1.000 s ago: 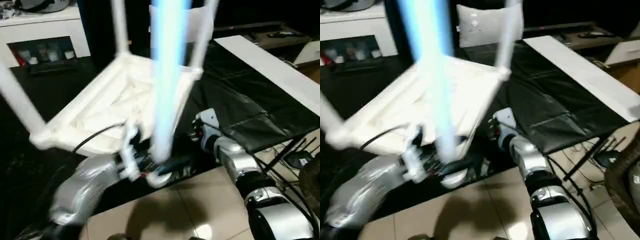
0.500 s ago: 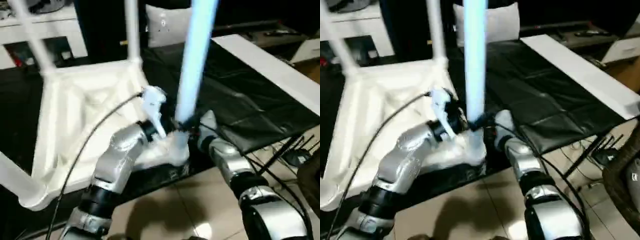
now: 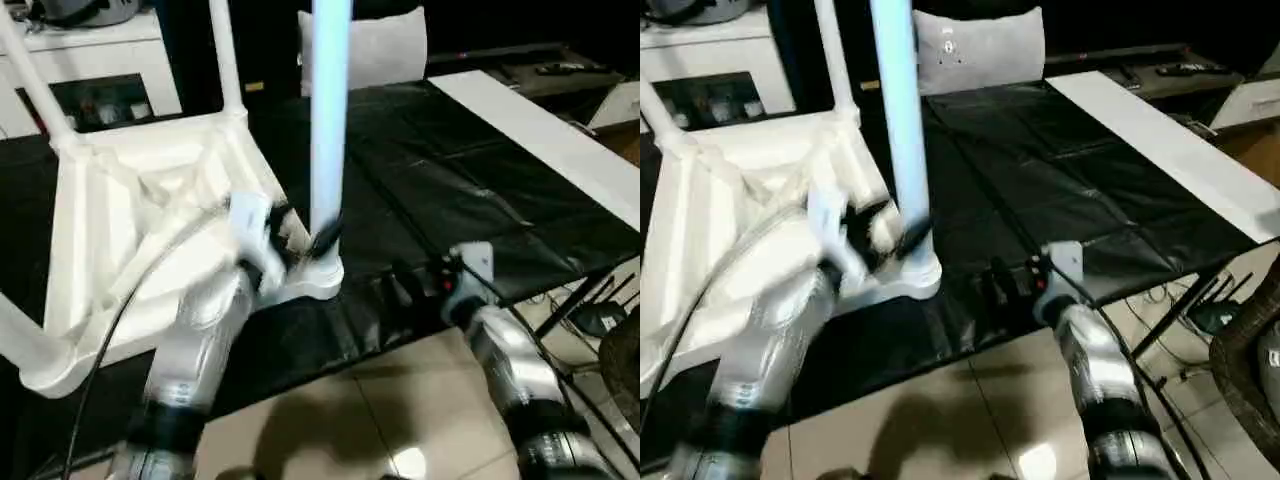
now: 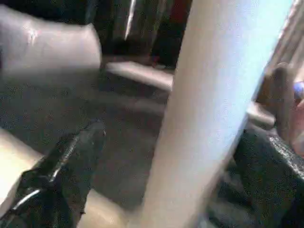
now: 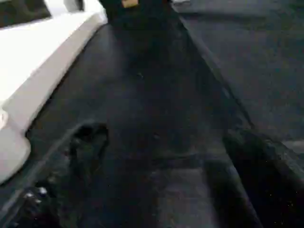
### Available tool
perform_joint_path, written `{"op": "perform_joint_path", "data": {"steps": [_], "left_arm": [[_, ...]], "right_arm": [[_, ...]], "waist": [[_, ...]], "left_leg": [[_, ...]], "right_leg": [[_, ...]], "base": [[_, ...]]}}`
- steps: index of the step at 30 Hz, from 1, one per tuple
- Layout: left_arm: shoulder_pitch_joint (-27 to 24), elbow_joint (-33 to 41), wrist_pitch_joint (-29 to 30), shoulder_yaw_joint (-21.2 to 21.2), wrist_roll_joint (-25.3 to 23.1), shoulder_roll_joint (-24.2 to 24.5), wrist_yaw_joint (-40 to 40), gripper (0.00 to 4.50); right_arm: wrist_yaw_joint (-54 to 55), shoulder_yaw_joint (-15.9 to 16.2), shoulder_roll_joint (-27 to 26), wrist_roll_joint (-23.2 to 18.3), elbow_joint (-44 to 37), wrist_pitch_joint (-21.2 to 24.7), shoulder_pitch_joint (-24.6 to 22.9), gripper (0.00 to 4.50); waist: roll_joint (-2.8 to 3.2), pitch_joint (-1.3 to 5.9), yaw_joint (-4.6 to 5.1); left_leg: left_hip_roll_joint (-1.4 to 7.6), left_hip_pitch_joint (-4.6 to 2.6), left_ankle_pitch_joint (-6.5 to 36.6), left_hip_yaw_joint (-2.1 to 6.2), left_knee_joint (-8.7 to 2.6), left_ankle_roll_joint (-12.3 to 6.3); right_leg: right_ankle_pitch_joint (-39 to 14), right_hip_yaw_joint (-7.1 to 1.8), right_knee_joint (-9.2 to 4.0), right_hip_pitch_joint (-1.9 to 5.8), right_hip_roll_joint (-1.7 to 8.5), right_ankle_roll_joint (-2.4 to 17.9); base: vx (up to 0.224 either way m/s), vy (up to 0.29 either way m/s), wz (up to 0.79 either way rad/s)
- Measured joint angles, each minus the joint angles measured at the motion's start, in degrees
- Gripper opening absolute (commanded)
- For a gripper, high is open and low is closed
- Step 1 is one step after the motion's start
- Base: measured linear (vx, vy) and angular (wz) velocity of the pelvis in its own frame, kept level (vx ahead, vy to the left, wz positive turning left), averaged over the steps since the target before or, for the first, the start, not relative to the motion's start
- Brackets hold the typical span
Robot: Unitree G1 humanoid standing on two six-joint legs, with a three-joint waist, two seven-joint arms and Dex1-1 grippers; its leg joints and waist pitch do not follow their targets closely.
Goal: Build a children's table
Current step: Rotate table base, then rotate leg to tighten
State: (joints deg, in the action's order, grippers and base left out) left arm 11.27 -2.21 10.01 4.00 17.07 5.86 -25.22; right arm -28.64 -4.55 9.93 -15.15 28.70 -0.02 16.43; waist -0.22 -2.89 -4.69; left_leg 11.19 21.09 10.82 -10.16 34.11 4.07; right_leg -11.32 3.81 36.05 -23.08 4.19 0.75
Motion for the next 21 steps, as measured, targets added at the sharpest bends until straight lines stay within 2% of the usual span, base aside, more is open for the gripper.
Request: {"op": "perform_joint_path", "data": {"steps": [3,5,9,12,15,16,18,21], "left_arm": [[-5.5,2.4,0.2,-1.9,-0.1,0.2,2.3,4.46],[-9.9,7.4,-1.1,-3.7,-0.4,0.0,4.1,4.46],[-16.3,15.1,-1.8,-6.5,-0.7,-0.3,6.9,4.46],[-18.7,17.3,-3.5,-7.6,-4.1,-0.4,10.4,4.46],[-19.6,17.6,-4.0,-7.8,-5.7,-1.0,13.1,4.46],[-19.6,17.8,-3.7,-7.8,-5.7,-1.4,13.6,4.46],[-19.6,18.5,-3.0,-7.2,-5.9,-1.9,14.2,4.46],[-19.5,18.9,-2.5,-6.6,-9.9,-0.6,15.9,4.46]], "right_arm": [[1.0,1.5,0.8,0.2,-8.5,1.5,-3.4,4.5],[2.5,2.5,1.2,1.5,-16.5,2.8,-7.5,4.5],[2.8,4.0,3.1,2.3,-26.6,9.5,-12.1,4.5],[2.7,5.0,4.4,2.7,-32.0,12.0,-14.1,4.5],[3.8,6.0,4.4,4.6,-34.9,12.2,-14.3,4.5],[4.6,6.3,4.3,4.9,-35.4,12.7,-14.3,4.5],[6.1,6.3,4.2,5.6,-35.7,13.7,-14.3,4.5],[7.0,6.2,3.7,6.0,-35.8,13.7,-14.2,4.5]], "waist": [[-0.09,-0.05,-0.35],[-0.16,-0.05,-0.56],[-0.5,-0.08,-0.71],[-0.98,0.0,-0.57],[-1.59,0.24,-0.46],[-1.52,0.25,-0.3],[-1.41,0.24,0.0],[-0.74,0.13,-0.39]], "left_leg": [[0.05,-0.01,0.0,0.05,0.0,0.02],[0.06,0.0,0.0,0.06,-0.01,0.01],[0.02,0.05,0.0,0.08,-0.02,-0.03],[-0.02,0.09,0.0,0.11,-0.2,-0.05],[-0.08,0.17,0.0,0.19,-0.22,-0.06],[-0.49,0.86,0.0,1.17,-0.19,-0.12],[-0.98,1.71,-0.3,3.34,-0.17,-0.58],[-1.42,2.73,-0.6,5.28,-0.08,-0.93]], "right_leg": [[-0.2,0.06,-0.04,-0.06,-0.05,-0.3],[-0.3,0.04,-0.17,0.06,-0.06,-0.4],[-0.3,0.03,-0.48,0.15,-0.05,-0.5],[-0.1,0.02,-0.92,0.24,-0.1,-0.7],[-0.1,0.06,-1.04,0.33,-0.08,-0.8],[-0.1,0.91,-1.17,0.58,0.31,-0.9],[0.0,3.25,-2.02,1.53,0.83,-0.8],[-0.2,5.62,-2.81,2.62,1.34,-0.9]], "base": [[0.0,0.0,0.0],[0.0,0.0,0.0],[0.0,0.0,0.0],[0.0,0.0,0.0],[0.0,0.0,0.0],[-0.014,0.001,0.25],[-0.011,-0.001,0.38],[0.008,-0.012,0.52]]}}
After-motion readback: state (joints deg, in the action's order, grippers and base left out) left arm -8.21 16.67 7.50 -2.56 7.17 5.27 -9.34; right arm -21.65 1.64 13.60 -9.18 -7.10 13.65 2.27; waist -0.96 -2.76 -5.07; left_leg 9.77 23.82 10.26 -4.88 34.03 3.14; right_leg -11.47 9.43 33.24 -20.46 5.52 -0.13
